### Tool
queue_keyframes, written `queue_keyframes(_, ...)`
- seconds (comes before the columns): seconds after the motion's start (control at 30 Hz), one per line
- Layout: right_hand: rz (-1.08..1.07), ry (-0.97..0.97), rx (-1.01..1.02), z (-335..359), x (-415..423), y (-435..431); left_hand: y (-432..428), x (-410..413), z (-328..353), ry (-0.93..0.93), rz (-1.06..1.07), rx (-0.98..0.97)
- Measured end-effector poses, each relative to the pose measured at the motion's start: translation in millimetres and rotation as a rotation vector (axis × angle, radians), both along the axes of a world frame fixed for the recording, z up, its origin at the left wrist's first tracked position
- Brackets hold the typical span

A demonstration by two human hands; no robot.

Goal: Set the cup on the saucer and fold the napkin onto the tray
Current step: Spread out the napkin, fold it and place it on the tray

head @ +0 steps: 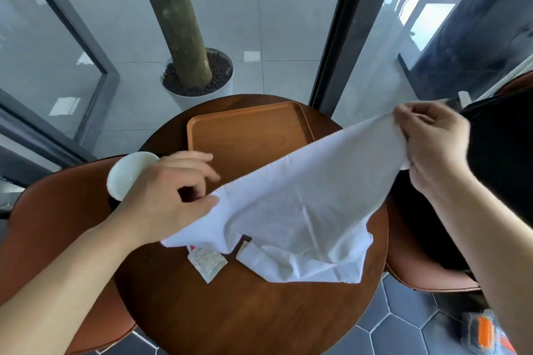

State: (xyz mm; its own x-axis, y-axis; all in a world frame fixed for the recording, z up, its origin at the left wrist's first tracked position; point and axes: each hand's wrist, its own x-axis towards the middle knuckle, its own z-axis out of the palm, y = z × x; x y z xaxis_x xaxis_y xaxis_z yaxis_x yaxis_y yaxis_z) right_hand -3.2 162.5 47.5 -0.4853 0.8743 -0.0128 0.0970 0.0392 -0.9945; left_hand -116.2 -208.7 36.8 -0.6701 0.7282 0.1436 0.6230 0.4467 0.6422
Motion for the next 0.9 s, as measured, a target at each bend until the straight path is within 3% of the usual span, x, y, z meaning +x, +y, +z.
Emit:
queue_keyframes(0.2,0.069,-0.150,0.024,-31.9,-32.4,-7.6,4.0,-12.0,-35.3,-0.517,0.314,-0.035)
queue_keyframes(0.27,0.116,-0.155,0.033,-33.7,-38.8,-7.8,3.5,-13.7,-45.2,-0.615,0.295,-0.216)
queue_keyframes(0.37,0.264,-0.195,0.074,-33.6,-44.0,-6.4,11.1,-2.9,-66.7,-0.427,0.140,-0.688)
queue_keyframes(0.47,0.382,-0.225,0.111,-33.0,-45.4,-3.5,25.7,12.5,-81.2,-0.103,0.227,-0.817)
queue_keyframes(0.53,0.400,-0.221,0.130,-32.8,-46.1,-0.4,35.9,18.4,-82.3,-0.001,0.306,-0.906)
queue_keyframes(0.73,0.430,-0.185,0.119,-33.8,-45.8,5.2,50.4,26.5,-91.9,-0.016,0.357,-0.912)
queue_keyframes(0.9,0.443,-0.173,0.117,-35.8,-47.5,6.7,40.7,23.5,-88.3,-0.059,0.445,-0.751)
